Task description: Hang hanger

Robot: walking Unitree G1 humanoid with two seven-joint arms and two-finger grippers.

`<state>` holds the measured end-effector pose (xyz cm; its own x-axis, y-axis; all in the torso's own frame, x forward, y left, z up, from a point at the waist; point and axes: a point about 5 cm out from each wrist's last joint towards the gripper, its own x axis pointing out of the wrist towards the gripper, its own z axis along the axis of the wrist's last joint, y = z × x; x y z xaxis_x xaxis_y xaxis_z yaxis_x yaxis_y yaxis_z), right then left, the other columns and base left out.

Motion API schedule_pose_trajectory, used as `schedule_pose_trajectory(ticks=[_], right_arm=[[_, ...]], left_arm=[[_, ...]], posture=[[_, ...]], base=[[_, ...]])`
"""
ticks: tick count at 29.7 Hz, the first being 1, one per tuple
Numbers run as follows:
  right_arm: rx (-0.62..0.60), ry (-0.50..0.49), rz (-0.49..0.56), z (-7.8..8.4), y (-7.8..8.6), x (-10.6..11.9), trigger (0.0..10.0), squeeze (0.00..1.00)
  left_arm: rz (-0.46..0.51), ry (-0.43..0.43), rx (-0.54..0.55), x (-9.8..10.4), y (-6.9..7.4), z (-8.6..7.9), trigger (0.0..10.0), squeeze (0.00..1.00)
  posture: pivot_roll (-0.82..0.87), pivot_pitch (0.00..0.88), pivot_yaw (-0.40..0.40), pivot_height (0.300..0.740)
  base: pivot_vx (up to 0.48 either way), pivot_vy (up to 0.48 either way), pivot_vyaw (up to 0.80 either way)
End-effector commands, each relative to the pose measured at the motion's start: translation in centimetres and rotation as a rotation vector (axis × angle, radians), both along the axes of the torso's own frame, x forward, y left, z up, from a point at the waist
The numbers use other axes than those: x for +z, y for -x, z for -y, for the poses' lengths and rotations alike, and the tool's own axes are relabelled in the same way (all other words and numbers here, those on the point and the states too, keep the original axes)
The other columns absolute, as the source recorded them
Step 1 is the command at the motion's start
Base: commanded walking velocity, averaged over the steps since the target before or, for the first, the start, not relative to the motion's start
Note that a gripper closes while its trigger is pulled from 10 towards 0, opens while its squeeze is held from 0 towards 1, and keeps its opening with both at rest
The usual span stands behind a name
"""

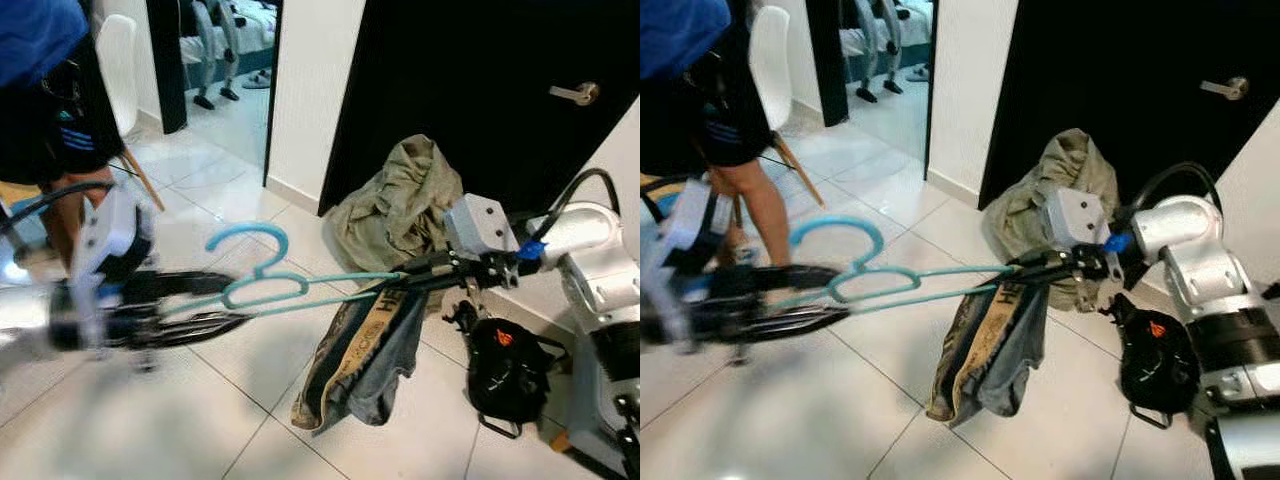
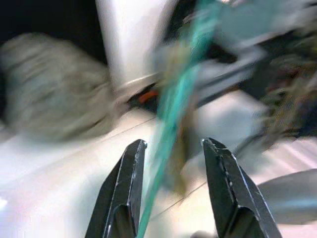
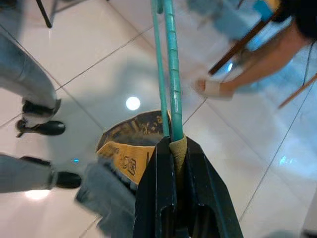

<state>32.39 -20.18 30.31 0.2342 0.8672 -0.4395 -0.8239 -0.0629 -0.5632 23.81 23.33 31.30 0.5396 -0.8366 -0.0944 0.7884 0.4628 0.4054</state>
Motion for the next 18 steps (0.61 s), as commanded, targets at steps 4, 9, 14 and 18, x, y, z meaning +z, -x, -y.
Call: schedule_pose_trajectory(ticks=[4, 9, 14, 18], right_arm=[[-0.121, -0.024, -0.019, 1.5, -0.4, -1.9, 0.0, 0.0], [-0.236, -0.048, -0.056, 2.5, -0.6, -4.1, 0.0, 0.0], [-0.409, -0.169, -0.072, 2.4, -1.6, -4.7, 0.0, 0.0], [-0.558, -0.364, -0.124, 1.9, -2.5, -4.6, 4.9, 0.0]], left_arm=[[0.179, -0.02, 0.271, 3.2, -0.3, -4.9, 10.0, 0.0], [0.288, 0.105, 0.412, 5.0, -0.2, -6.9, 10.0, 0.0], [0.32, 0.332, 0.467, 5.6, -0.8, -6.6, 10.0, 0.0], [0.205, 0.423, 0.431, 3.3, -1.4, -3.9, 10.0, 0.0]], posture=[[-0.06, 0.248, -0.142, 0.74], [-0.06, 0.251, -0.149, 0.74], [-0.06, 0.255, -0.145, 0.74], [-0.05, 0.256, -0.138, 0.74]], base=[[0.0, 0.0, 0.0], [0.0, 0.0, 0.0], [0.0, 0.0, 0.0], [0.0, 0.0, 0.0]])
